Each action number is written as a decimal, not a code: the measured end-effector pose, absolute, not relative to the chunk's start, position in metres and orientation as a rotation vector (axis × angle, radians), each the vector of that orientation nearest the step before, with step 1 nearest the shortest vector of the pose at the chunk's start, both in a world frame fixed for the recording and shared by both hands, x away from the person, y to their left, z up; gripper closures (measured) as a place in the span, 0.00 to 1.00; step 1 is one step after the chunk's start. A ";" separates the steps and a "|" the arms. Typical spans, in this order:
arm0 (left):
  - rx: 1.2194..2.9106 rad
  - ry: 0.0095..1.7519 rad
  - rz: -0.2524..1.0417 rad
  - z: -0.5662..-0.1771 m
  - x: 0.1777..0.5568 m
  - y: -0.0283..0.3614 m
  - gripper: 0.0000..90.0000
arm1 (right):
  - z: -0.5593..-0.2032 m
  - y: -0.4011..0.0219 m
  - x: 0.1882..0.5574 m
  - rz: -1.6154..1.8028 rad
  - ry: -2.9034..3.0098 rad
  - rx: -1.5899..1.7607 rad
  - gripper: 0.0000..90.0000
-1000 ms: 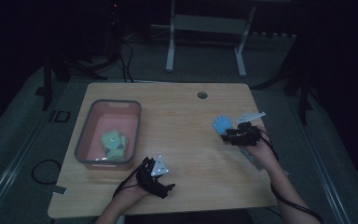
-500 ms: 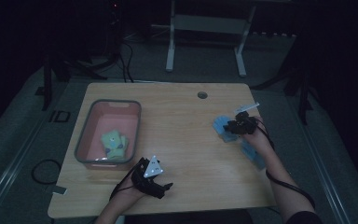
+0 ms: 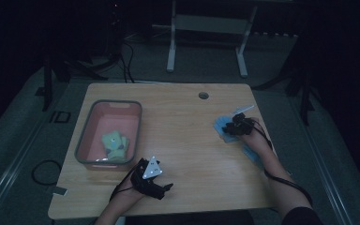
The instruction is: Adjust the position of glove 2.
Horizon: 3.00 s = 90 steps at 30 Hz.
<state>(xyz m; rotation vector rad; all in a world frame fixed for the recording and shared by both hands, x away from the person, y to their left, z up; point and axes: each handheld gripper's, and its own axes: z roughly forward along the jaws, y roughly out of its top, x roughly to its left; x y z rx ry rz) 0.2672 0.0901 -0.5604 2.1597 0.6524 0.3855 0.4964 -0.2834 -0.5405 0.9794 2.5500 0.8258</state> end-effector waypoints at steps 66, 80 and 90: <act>2.148 0.654 0.408 -0.559 0.265 0.093 0.07 | -0.539 -0.156 0.364 0.866 2.415 1.374 0.91; 2.148 0.662 0.399 -0.560 0.265 0.093 0.07 | -0.513 -0.184 0.362 0.920 2.415 1.254 0.71; 2.149 0.662 0.401 -0.561 0.265 0.093 0.07 | -0.504 -0.222 0.360 0.907 2.436 1.151 0.70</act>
